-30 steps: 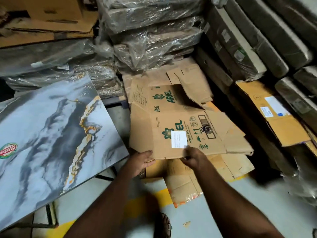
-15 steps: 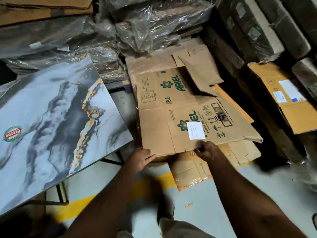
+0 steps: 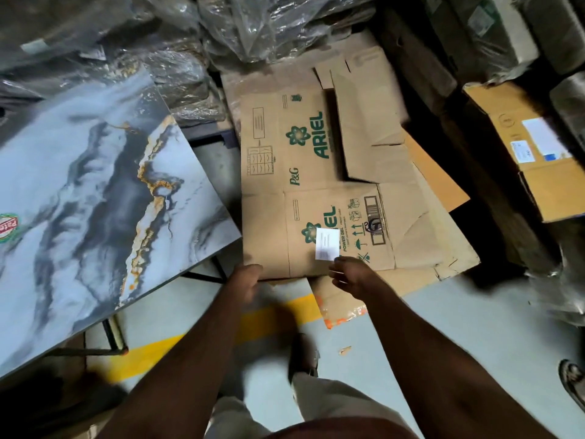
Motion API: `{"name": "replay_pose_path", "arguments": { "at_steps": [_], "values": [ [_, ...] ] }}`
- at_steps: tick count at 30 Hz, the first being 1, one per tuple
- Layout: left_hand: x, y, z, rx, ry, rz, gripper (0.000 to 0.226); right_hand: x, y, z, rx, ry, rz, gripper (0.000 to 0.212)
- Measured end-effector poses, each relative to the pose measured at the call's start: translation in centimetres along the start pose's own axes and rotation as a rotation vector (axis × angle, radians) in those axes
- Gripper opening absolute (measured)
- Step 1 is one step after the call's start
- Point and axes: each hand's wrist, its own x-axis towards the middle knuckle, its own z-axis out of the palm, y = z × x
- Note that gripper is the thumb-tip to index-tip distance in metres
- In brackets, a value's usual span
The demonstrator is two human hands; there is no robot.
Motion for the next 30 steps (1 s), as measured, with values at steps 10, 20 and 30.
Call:
{"name": "replay_pose_path", "arguments": {
  "at_steps": [10,20,30],
  "values": [
    [-5.3,4.7,3.1,0.252,-0.231,0.133,0.008,-1.1,-5.1,-1.3,-0.171,-0.077,-0.264,0.018],
    [2.9,9.2,12.8,0.749,-0.219,0.532,0.054,9.9,-13.6,2.2,-1.17,-0.001,-0.704,0.072],
    [9.6,10.1,16.1,1.189,-0.209,0.671,0.061,18.5,-18.9,-0.3,-1.459,0.466,-0.559,0.107]
  ]
}}
